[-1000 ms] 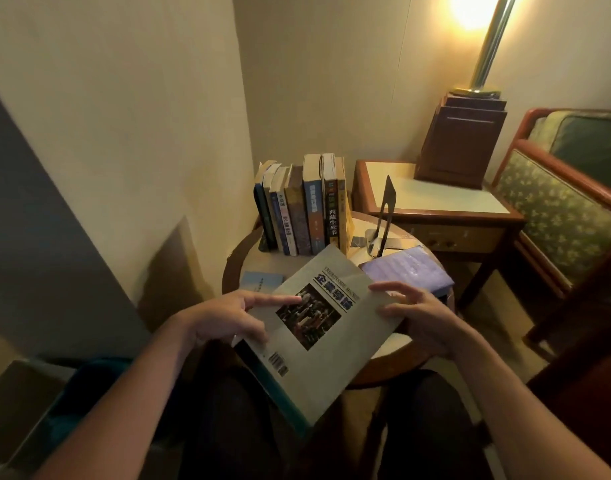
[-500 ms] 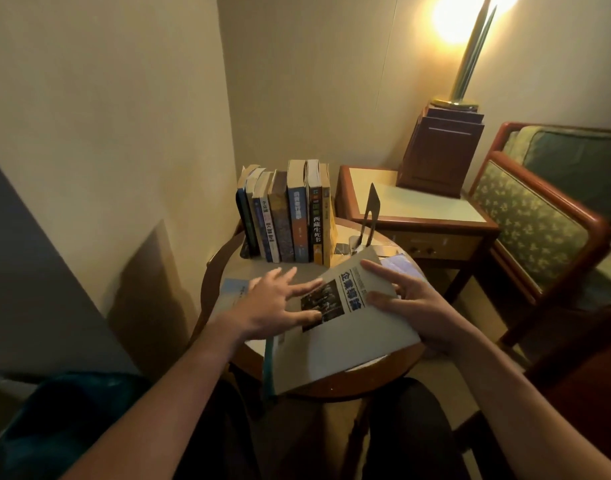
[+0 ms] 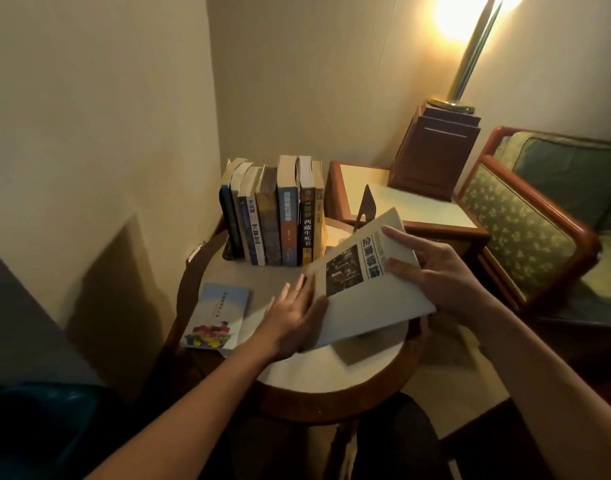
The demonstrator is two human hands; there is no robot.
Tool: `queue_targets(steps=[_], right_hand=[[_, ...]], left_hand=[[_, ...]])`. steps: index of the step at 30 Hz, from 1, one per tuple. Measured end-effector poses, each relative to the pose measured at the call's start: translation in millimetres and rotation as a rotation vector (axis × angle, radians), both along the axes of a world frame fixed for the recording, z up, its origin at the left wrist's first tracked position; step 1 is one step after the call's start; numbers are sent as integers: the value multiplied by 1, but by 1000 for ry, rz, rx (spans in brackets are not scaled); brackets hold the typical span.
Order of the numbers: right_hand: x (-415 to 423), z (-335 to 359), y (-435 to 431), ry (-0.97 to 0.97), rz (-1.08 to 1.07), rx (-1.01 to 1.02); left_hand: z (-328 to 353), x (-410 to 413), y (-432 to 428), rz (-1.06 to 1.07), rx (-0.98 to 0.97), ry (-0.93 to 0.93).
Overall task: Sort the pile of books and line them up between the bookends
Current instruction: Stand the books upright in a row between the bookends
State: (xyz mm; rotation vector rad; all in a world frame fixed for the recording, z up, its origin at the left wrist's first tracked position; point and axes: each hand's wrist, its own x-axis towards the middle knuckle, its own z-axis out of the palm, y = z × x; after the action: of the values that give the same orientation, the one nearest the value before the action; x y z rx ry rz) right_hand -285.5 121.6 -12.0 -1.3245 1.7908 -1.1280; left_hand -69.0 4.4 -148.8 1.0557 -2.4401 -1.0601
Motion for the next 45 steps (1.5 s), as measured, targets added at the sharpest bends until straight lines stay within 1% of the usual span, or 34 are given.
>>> queue_targets(steps=[2,4,7,9,11,13,17,20,24,30,34,38,41,45], right_hand=[[-6,4,-13,92,-24,-23],[-13,8,-27,226,-44,-55],[-23,16,-51,355,-99,-67],[-29,19,-68,465,-142,-78],[-33,21,-85,580,-163,-100],[-34,22,-101,693,-164,-90],[-38,22,-125,815,-152,-33],[-45,29,-135,818,-161,-10],[-57,40,-126,825,-177,-9],[-71,55,-103,821,-291,-17],[-68,48,-101,826,-343,-66],[-59,35,-117,776,-351,-103],[-50,25,-138,756,-344,-73],[-39,11,-170,792,-283,-17]], left_hand=[[-12,6,-19,37,-56,-53],[-29,13,-43,108,-98,-153],[-60,31,-76,253,-80,-407],[-78,47,-88,299,-91,-534],[-89,57,-93,284,-175,-559],[-95,58,-96,280,-230,-530],[-100,52,-99,298,-288,-467],[-104,49,-99,317,-323,-474],[-100,47,-100,316,-310,-486],[-100,41,-102,337,-310,-526],[-98,41,-101,337,-310,-553],[-98,43,-103,332,-284,-541],[-96,45,-103,321,-255,-497],[-100,44,-101,337,-340,-487]])
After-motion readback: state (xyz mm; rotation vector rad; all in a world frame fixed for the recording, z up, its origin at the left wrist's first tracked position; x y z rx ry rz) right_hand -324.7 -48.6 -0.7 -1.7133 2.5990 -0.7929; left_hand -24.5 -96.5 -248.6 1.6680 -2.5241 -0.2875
